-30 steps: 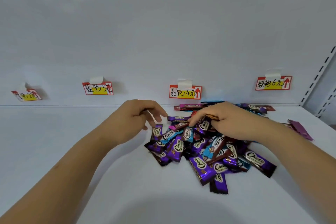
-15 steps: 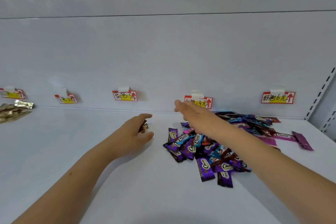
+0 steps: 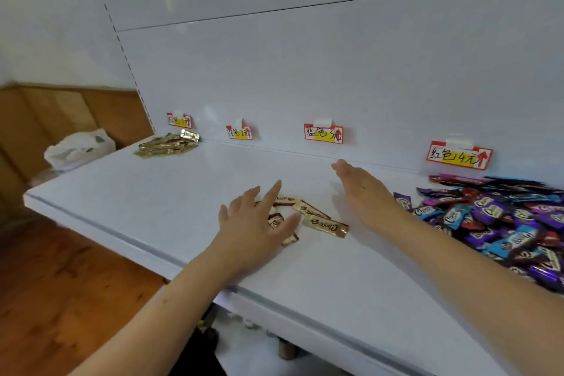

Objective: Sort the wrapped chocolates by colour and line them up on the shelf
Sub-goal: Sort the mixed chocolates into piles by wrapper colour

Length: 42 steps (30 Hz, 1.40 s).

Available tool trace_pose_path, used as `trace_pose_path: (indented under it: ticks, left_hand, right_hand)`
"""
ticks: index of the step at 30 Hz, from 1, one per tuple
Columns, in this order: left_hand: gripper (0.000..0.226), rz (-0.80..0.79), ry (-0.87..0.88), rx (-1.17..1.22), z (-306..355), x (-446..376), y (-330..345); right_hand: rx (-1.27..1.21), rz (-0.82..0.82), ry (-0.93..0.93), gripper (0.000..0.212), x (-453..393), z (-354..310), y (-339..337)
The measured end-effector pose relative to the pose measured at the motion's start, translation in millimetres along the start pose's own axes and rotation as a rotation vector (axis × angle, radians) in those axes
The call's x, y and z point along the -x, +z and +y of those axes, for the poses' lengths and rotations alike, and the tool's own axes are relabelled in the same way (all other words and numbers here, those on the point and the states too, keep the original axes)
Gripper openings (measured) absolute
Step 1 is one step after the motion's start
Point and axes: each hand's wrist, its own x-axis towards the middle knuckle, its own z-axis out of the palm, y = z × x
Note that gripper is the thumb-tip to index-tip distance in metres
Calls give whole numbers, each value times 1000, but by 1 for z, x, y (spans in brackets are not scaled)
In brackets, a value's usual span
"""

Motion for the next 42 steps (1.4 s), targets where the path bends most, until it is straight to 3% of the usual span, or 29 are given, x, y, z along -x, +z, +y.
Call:
trace_pose_path:
  ticks: [4, 7, 11, 15, 17, 21, 26, 34, 42]
  left_hand:
    - [85, -64, 28, -195, 37, -5, 21]
    - [84, -81, -71, -242, 53, -33, 30]
    - [76, -53, -196, -218, 41, -80, 28]
    - [81, 27, -325, -208, -16, -102, 11]
    - [88, 70, -411, -201, -55, -106, -3]
    - [105, 123, -585, -196, -135, -120, -31]
    - [113, 176, -681, -184, -212, -155, -52]
    - [123, 154, -585, -171, -305, -233, -79]
    - [90, 278, -350, -60, -326, -266, -86]
  right_hand:
    - [-120, 20, 81, 59, 3, 9, -2]
    - [-137, 69, 95, 60, -2, 9, 6]
    - [125, -18, 62, 46, -11, 7, 16]
    - [447, -44, -11, 29, -29, 7, 45]
    - [581, -87, -35, 37, -41, 1, 65]
    - [643, -155, -100, 53, -66, -24, 103]
    - [634, -190, -176, 56, -107, -58, 149]
    - [630, -212, -220, 59, -145, -73, 180]
    - [590, -242, -200, 58, -139, -80, 171]
